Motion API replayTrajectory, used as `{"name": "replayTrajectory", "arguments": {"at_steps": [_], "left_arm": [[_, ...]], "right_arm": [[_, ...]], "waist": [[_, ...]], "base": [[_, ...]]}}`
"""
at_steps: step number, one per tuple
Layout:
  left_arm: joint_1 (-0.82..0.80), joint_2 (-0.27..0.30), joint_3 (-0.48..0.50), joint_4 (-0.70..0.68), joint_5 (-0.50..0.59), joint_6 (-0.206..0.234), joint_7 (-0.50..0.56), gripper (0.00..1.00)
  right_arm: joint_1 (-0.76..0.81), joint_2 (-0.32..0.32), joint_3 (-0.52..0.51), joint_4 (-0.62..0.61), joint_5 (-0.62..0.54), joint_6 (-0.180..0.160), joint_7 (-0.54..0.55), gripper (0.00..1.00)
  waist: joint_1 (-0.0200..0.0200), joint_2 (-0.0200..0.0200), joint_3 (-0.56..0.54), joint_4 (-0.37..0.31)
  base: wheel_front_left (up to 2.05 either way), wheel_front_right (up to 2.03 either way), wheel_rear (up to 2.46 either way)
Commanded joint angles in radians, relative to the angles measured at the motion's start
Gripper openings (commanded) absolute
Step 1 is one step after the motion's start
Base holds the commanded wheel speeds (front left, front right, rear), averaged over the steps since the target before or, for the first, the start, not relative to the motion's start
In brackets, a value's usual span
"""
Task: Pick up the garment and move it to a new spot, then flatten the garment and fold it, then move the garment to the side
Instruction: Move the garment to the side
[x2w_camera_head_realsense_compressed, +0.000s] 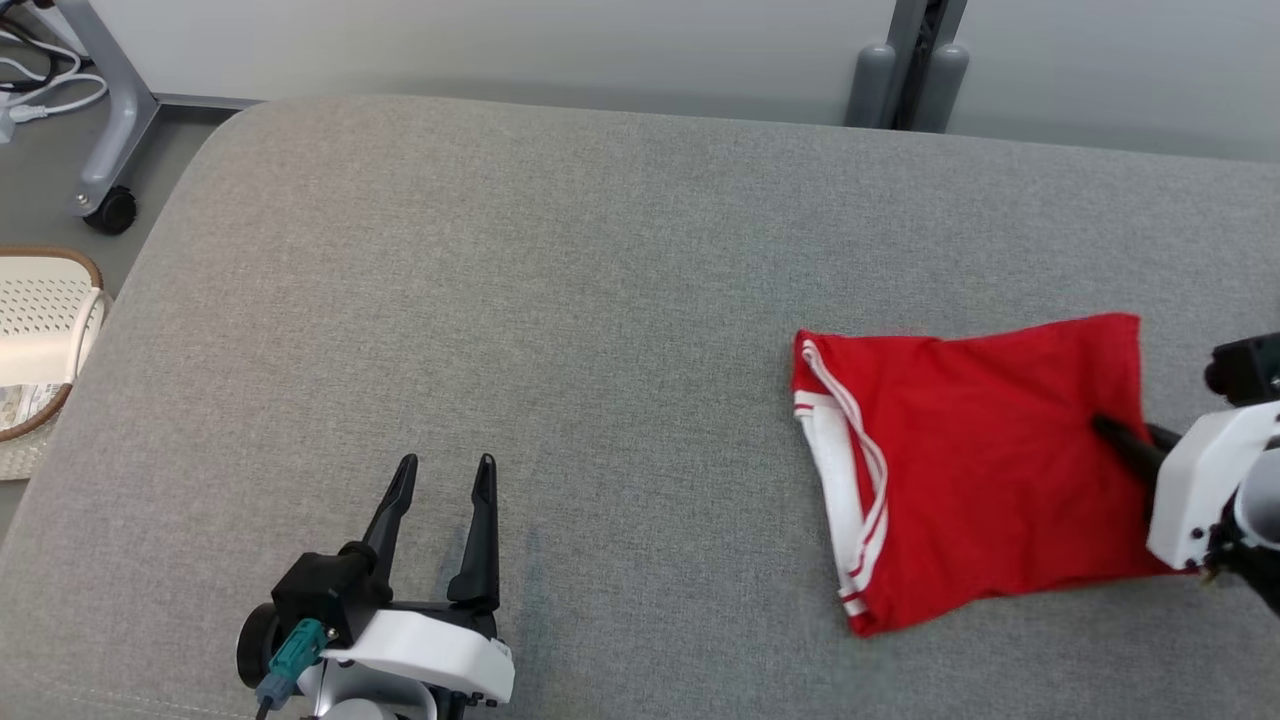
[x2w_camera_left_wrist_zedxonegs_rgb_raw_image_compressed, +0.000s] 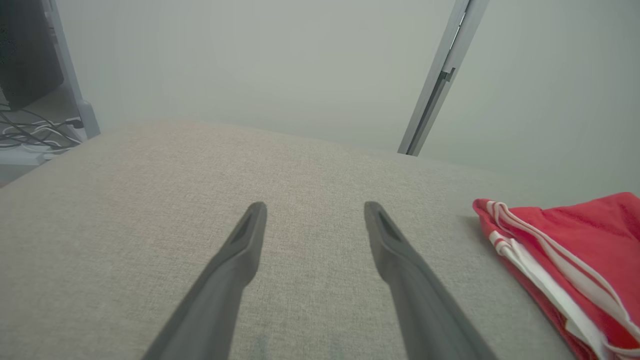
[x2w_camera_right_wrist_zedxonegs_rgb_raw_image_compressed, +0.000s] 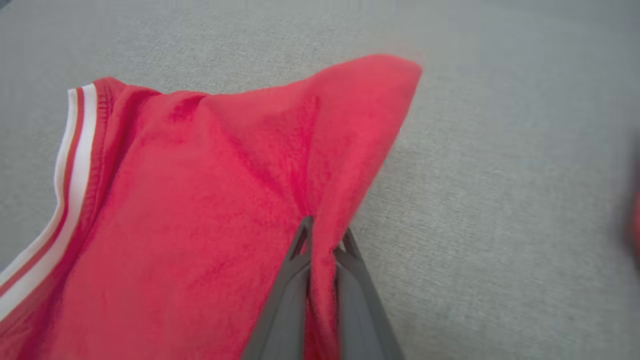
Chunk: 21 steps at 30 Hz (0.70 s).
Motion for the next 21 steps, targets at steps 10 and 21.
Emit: {"name": "replayTrajectory", "arguments": {"at_steps": [10,21], "left_arm": [[-0.021,0.004,0.001,-0.003,-0.001,-0.001,-0.001,1.0],[-0.028,0.004,-0.005,0.002,0.006,-0.006,-0.001,1.0]], "right_arm": [[-0.114,-0.189,0.0,0.038,-0.025,0.0,0.036,0.0],[-0.161,-0.32,-0.028,0.128,-0.026,0.0,0.041,0.0]], "waist": [[0.0,0.0,0.025,-0.01],[0.0,0.0,0.058,-0.016]], "base": [[0.0,0.0,0.0],[0.0,0.0,0.0]]}}
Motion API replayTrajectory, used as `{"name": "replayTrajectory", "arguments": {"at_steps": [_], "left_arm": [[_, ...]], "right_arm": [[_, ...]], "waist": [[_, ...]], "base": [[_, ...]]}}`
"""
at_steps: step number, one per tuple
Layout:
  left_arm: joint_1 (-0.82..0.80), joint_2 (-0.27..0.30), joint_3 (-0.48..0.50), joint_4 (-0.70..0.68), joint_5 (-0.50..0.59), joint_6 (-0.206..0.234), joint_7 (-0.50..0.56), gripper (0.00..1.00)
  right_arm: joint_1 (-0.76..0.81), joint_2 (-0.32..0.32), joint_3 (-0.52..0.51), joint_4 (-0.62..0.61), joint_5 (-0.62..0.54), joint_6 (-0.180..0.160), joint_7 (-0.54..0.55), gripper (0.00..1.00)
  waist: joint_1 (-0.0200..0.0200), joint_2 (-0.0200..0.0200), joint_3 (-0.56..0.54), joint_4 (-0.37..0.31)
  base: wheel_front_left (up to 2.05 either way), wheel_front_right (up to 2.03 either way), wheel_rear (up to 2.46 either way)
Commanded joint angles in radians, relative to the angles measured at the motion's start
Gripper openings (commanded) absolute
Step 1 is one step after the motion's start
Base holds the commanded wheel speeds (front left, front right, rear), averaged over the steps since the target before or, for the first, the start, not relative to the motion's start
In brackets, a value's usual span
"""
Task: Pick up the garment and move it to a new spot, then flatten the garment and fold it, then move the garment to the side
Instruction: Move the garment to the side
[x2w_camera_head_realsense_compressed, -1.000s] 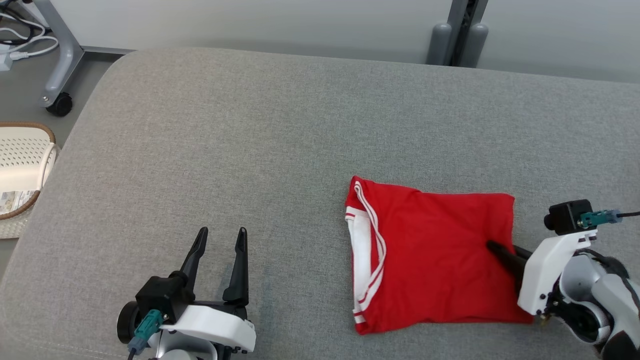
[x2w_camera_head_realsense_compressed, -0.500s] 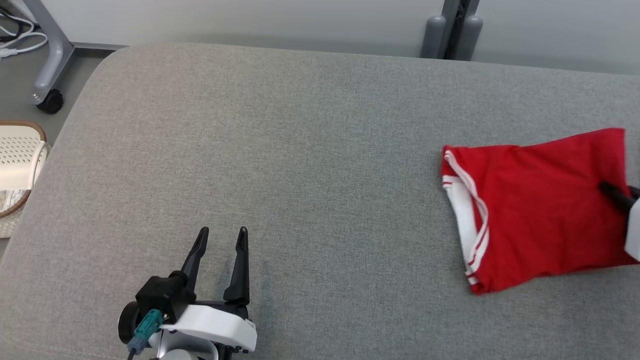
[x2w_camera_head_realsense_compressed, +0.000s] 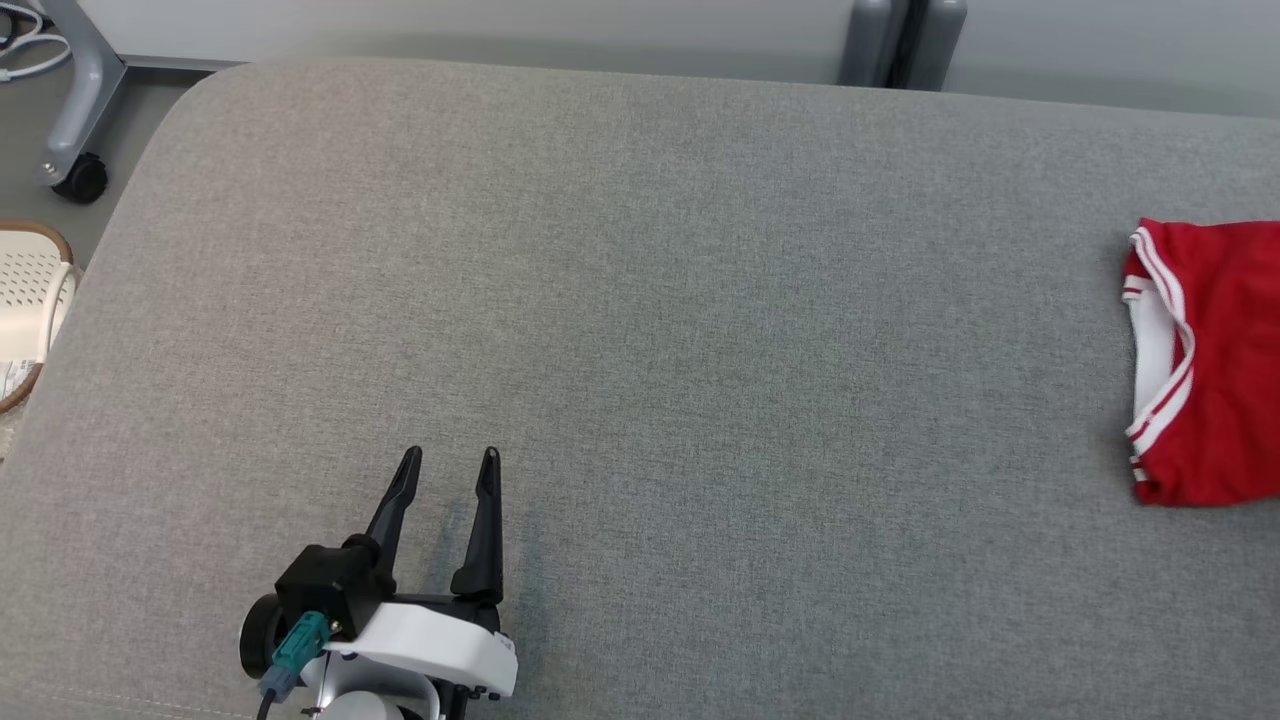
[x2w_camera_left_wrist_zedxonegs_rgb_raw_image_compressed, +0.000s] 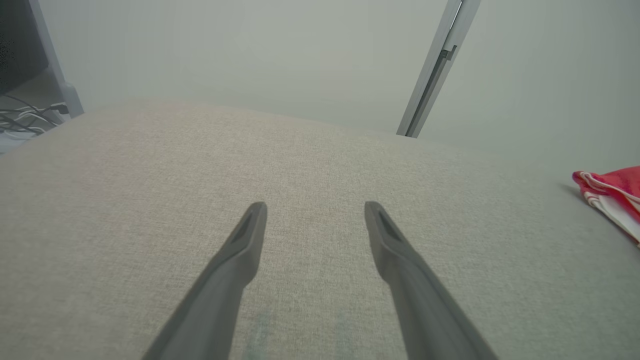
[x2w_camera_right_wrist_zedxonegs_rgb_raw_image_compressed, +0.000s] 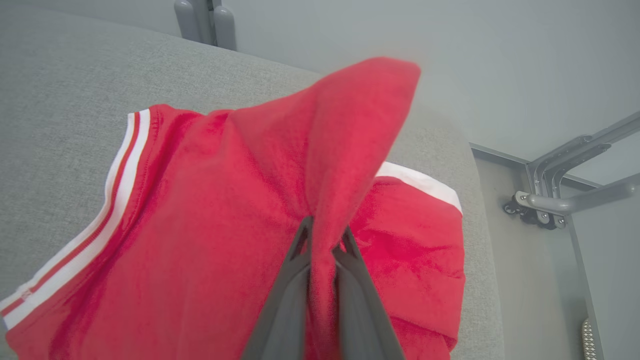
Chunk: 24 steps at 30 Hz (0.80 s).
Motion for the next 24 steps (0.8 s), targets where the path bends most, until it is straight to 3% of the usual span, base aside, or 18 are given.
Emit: {"name": "replayTrajectory", "arguments": {"at_steps": [1,10,24], "left_arm": [[-0.019,0.004,-0.001,-0.001,0.007,-0.005,-0.001,1.0],[-0.035,0.004,0.006,0.002,0.02,-0.009,-0.001,1.0],[-0.084,0.004,-0.004,-0.001,0.039,-0.022,-0.001,1.0]], "right_arm": [[-0.015,-0.024,-0.01,0.019,-0.001,0.0,-0.001,0.0],[-0.043,-0.09,-0.053,0.118,0.016,0.0,-0.029,0.0],[-0.112,-0.077,-0.043,0.326,-0.123,0.0,-0.084,0.0]], "waist": [[0.0,0.0,0.008,-0.001],[0.0,0.0,0.049,-0.003],[0.0,0.0,0.148,0.0]], "base": [[0.0,0.0,0.0],[0.0,0.0,0.0],[0.0,0.0,0.0]]}}
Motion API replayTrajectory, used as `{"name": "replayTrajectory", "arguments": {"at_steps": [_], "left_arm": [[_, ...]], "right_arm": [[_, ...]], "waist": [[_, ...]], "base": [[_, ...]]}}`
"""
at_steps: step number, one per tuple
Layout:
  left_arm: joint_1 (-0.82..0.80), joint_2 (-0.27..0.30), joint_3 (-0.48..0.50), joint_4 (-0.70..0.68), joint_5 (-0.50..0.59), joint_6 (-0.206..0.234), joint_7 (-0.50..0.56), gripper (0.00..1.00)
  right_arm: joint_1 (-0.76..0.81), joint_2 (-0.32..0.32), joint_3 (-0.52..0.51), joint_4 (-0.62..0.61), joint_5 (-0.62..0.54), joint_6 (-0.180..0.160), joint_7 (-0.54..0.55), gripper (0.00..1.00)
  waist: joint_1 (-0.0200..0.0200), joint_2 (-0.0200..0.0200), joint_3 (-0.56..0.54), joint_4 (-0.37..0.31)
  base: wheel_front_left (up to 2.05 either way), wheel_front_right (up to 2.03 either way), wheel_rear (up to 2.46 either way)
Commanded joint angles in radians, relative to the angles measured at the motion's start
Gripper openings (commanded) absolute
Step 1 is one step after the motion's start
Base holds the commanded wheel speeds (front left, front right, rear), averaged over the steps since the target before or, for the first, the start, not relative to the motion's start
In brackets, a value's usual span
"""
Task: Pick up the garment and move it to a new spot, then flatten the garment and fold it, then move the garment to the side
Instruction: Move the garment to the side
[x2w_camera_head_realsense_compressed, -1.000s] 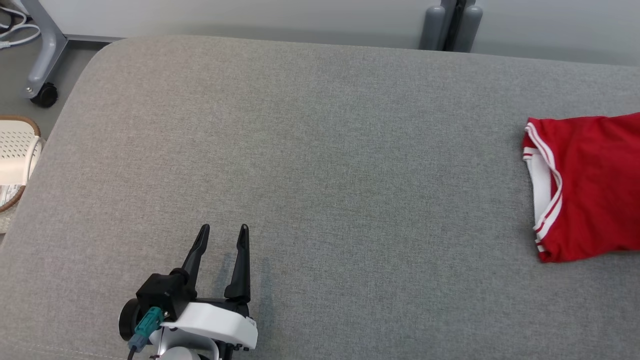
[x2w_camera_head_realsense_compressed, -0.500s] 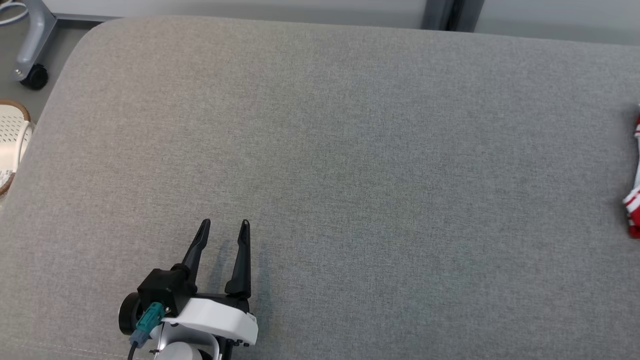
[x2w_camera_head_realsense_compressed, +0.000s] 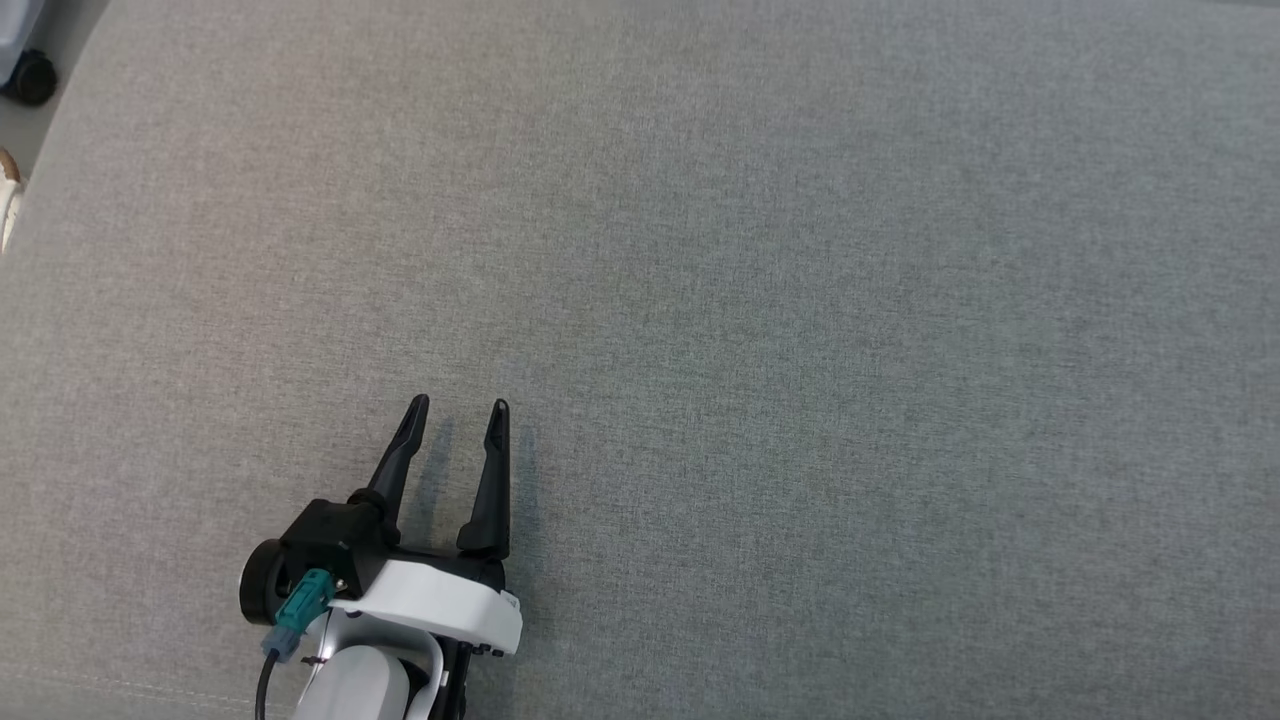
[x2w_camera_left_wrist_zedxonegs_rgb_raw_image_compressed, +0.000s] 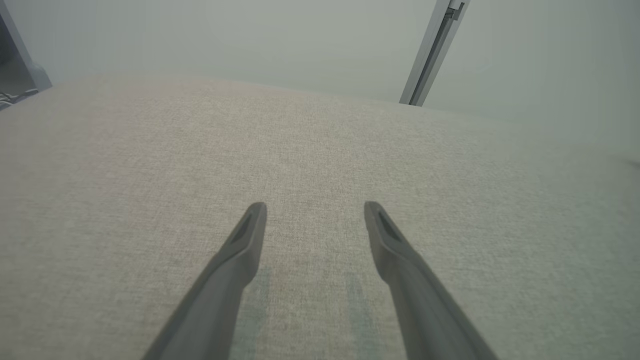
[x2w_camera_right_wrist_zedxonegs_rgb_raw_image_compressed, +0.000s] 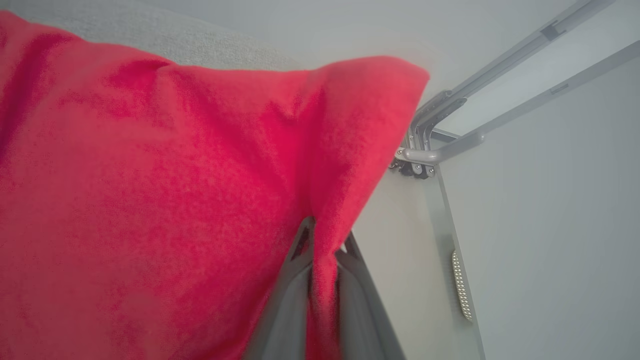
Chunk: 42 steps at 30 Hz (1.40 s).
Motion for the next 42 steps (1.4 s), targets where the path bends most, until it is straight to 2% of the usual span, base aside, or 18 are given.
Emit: {"name": "replayTrajectory", "arguments": {"at_steps": [1,7,16,17,18,28,34,42], "left_arm": [[-0.015,0.004,0.002,-0.002,0.009,-0.006,-0.001,1.0],[-0.032,0.004,0.005,-0.004,0.014,-0.009,-0.001,1.0],[-0.046,0.004,-0.002,-0.008,0.016,-0.01,-0.001,1.0],[-0.046,0.004,-0.003,-0.008,0.016,-0.01,-0.001,1.0],[-0.047,0.004,-0.004,-0.007,0.016,-0.01,-0.001,1.0],[-0.036,0.004,-0.005,0.001,-0.002,-0.006,-0.001,1.0],[-0.017,0.004,0.007,0.005,-0.006,-0.007,-0.001,1.0],[0.017,0.004,0.053,-0.005,-0.008,-0.01,-0.001,1.0]], "right_arm": [[-0.016,0.004,0.002,0.02,-0.024,0.0,-0.011,0.0],[-0.077,0.06,0.016,0.148,-0.132,0.0,-0.049,0.0],[-0.121,0.116,0.006,0.266,-0.196,0.0,-0.076,0.02],[-0.126,0.117,0.001,0.273,-0.203,0.0,-0.085,0.48],[-0.128,0.12,-0.004,0.278,-0.207,0.0,-0.09,1.0],[-0.146,0.148,-0.046,0.29,-0.256,0.0,-0.13,1.0],[-0.172,0.226,-0.061,0.269,-0.256,0.0,-0.198,1.0],[-0.159,0.335,-0.045,0.106,-0.214,0.0,-0.289,1.0]], "waist": [[0.0,0.0,0.014,0.003],[0.0,0.0,0.056,0.003],[0.0,0.0,0.094,0.012],[0.0,0.0,0.095,0.013],[0.0,0.0,0.095,0.014],[0.0,0.0,0.042,0.01],[0.0,0.0,-0.033,-0.011],[0.0,0.0,-0.144,-0.054]], "base": [[0.0,0.0,0.0],[0.0,0.0,0.0],[0.0,0.0,0.0],[0.0,0.0,0.0],[0.0,0.0,0.0],[0.0,0.0,0.0],[0.0,0.0,0.0],[0.0,0.0,0.0]]}}
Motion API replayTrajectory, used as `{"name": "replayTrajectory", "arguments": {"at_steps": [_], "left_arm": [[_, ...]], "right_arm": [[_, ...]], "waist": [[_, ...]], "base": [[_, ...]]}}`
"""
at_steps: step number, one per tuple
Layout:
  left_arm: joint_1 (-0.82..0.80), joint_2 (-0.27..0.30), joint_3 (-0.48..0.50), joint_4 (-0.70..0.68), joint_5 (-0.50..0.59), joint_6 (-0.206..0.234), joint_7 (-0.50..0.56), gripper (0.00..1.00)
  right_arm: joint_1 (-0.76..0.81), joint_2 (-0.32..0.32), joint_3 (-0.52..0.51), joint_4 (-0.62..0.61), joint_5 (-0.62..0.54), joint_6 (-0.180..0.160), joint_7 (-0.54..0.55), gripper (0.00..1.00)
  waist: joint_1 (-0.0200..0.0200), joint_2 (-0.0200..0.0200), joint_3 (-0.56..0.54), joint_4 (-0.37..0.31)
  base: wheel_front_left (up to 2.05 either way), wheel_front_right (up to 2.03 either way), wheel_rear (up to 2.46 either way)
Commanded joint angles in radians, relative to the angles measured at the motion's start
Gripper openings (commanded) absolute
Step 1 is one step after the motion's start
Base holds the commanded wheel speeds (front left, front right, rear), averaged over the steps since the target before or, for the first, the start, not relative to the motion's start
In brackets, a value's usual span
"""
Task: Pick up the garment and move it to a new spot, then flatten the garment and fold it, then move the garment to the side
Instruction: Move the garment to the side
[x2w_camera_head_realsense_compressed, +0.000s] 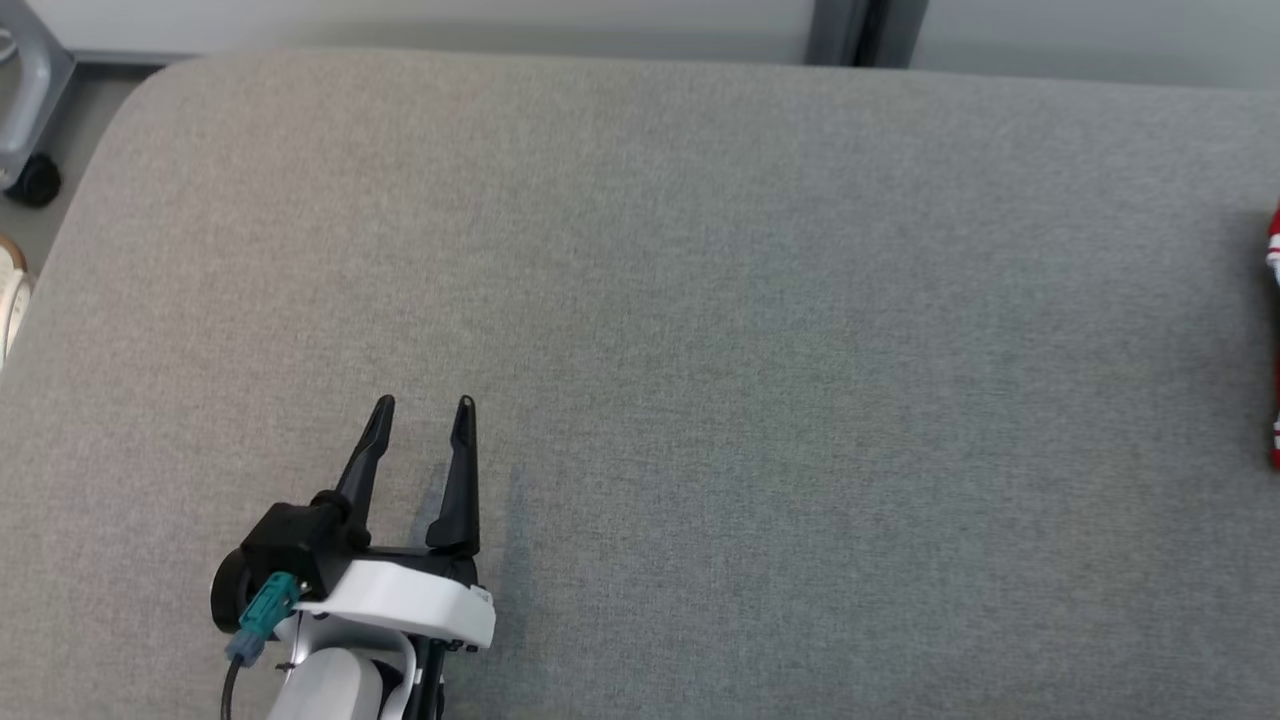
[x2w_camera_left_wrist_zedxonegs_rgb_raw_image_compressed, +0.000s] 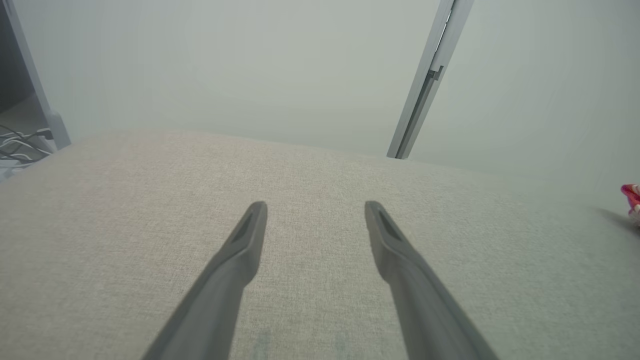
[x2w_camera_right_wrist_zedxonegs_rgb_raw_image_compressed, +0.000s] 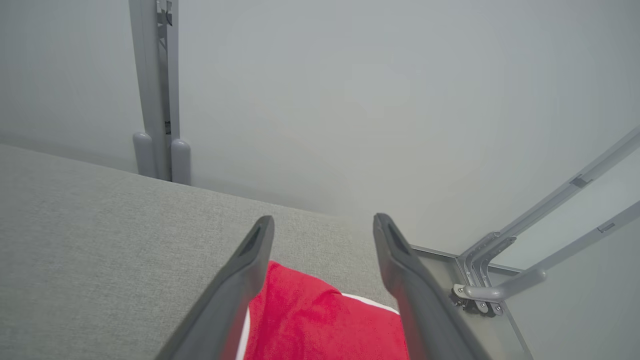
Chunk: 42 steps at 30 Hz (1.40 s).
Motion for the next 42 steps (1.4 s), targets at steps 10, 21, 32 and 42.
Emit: {"name": "replayTrajectory", "arguments": {"at_steps": [10,21,32,42], "left_arm": [[0.058,0.004,0.094,-0.053,0.002,-0.004,-0.001,1.0],[0.105,0.004,0.145,-0.108,0.008,-0.005,-0.001,1.0],[0.164,0.003,0.161,-0.122,0.049,-0.017,-0.001,1.0],[0.186,0.004,0.147,-0.116,0.066,-0.04,-0.001,1.0]], "right_arm": [[0.18,0.117,-0.065,-0.291,0.095,0.0,-0.092,1.0],[0.615,0.314,-0.513,-0.752,-0.148,0.0,-0.092,1.0],[0.93,0.556,-0.737,-0.961,-0.473,0.0,-0.092,1.0],[1.004,0.66,-0.775,-1.02,-0.549,0.0,-0.092,1.0]], "waist": [[0.0,0.0,-0.141,-0.066],[0.0,0.0,-0.21,-0.088],[0.0,0.0,-0.226,-0.106],[0.0,0.0,-0.227,-0.109]], "base": [[0.0,0.0,0.0],[0.0,0.0,0.0],[0.0,0.0,0.0],[0.0,0.0,0.0]]}}
